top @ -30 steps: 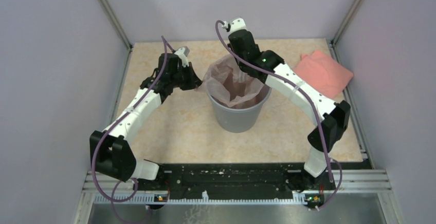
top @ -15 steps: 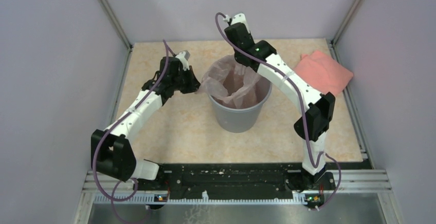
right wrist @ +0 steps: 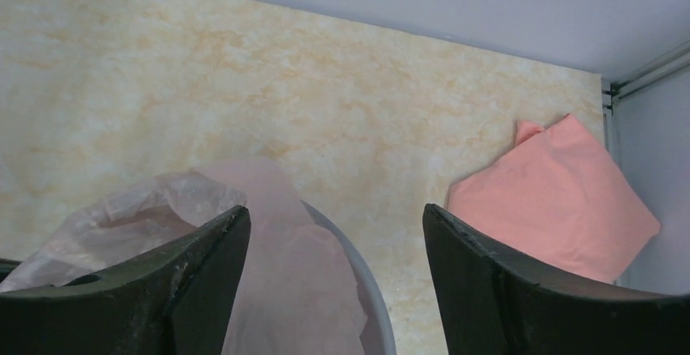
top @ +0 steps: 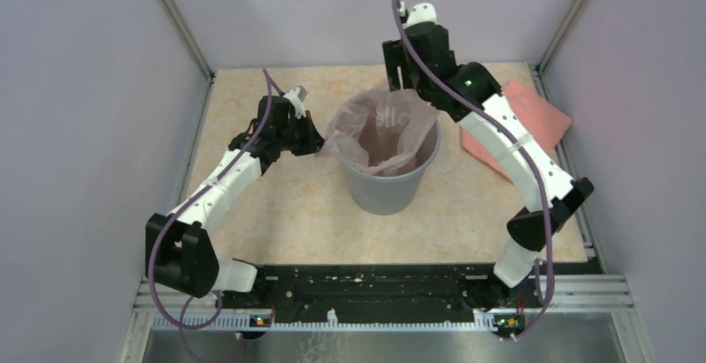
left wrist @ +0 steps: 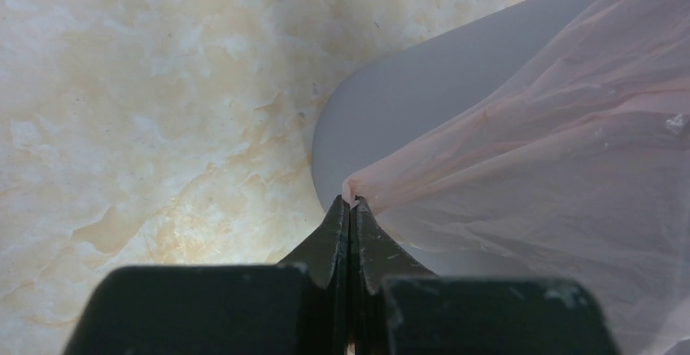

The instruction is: Put the trash bags into the trash bin

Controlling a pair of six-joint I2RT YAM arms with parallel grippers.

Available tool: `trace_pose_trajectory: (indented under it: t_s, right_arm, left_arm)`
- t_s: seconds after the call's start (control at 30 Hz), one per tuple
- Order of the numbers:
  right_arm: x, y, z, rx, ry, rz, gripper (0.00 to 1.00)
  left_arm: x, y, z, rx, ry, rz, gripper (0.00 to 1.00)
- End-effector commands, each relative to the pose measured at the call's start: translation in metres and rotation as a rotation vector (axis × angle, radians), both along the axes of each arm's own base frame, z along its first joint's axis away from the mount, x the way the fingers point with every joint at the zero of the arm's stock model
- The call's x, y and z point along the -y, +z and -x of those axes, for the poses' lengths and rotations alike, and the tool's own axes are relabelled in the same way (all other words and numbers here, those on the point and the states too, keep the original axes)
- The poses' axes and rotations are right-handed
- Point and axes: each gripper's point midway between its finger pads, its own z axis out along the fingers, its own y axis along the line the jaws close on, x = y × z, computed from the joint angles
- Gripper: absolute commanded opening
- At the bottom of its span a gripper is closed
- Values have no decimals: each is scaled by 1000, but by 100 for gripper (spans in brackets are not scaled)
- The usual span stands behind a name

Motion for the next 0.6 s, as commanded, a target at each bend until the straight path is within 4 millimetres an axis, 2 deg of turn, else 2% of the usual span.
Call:
trace_pose_trajectory:
  t_s: [0.0,0.2,0.4,0.5,0.57]
  right_arm:
    - [18,36,29,36,25,-92,80]
    - [35,47,57,35,62,-112,87]
    - [23,41,88,6,224,-171,86]
    - [30,34,86,4,193,-146,79]
    - [34,29,83,-3,164,-123,66]
  left_arm:
    - [7,20,-3,64,-24,37,0]
    - [8,21,-3,66,-28,40,0]
    - [9,25,-6,73,-32,43,0]
    - [10,26,-7,76,-34,46,0]
    - [10,27,-7,76,-36,45,0]
